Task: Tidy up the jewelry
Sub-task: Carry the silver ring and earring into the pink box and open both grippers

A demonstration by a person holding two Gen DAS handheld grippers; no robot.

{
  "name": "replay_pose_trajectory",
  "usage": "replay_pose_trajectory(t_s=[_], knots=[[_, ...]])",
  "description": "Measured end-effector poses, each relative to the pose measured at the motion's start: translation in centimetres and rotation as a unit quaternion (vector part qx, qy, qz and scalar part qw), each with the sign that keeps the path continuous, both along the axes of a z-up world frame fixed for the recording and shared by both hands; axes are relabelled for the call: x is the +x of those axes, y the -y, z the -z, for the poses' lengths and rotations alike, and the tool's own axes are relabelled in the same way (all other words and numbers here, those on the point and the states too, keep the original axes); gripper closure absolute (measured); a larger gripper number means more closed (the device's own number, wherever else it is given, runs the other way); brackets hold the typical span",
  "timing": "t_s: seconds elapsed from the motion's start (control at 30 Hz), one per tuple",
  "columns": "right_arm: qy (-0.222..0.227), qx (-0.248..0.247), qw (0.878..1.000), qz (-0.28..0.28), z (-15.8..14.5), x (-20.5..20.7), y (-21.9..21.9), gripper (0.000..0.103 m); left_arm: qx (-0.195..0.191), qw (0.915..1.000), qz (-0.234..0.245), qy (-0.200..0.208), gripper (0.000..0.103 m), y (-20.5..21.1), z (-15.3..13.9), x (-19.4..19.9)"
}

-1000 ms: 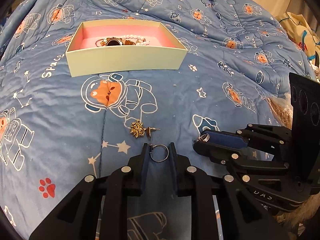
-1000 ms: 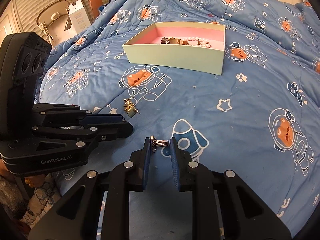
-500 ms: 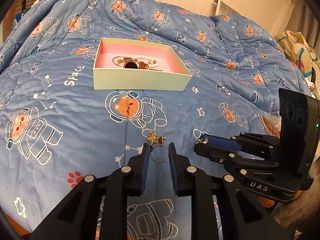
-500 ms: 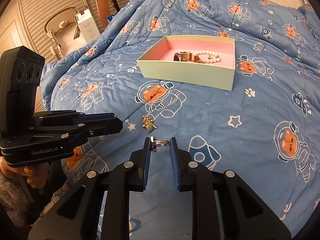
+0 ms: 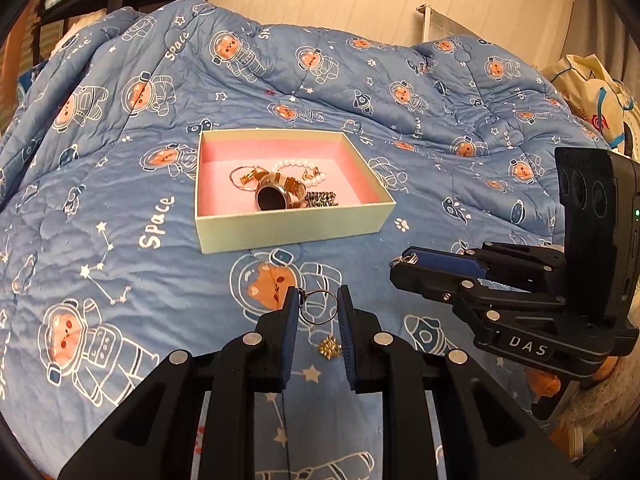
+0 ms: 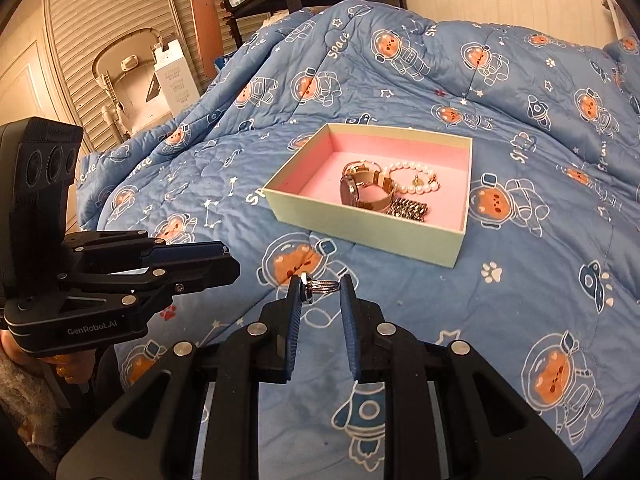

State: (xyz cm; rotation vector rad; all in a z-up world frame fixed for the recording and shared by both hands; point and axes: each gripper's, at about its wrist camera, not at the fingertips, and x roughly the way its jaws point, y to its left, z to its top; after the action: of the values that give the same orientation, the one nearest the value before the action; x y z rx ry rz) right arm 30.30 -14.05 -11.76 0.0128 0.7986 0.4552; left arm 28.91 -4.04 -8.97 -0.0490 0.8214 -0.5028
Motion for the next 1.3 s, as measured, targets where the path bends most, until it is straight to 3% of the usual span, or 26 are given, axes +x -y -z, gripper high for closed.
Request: replay_pose_trajectory(t_s=[0.53, 0.97, 1.3], knots=[[-0.006, -0.012, 1.0, 0.025, -1.5, 8.8, 0.9, 0.083, -0.004, 0.9994, -0.02, -0.027, 0.084, -0.5, -0.4, 9.0], [-0.059, -0.032, 0.996, 0.051, 1.5, 16.7, 0.4, 0.083, -0.006, 0.996, -0.035, -0.082, 0.084, 0.9, 0.7, 18.3], [-0.065, -0.053, 0.995, 0.054, 2.9, 18.7, -0.3, 0.083, -0.012, 0.992, -0.05, -0.116, 0.084, 2.2, 2.8, 21.0]])
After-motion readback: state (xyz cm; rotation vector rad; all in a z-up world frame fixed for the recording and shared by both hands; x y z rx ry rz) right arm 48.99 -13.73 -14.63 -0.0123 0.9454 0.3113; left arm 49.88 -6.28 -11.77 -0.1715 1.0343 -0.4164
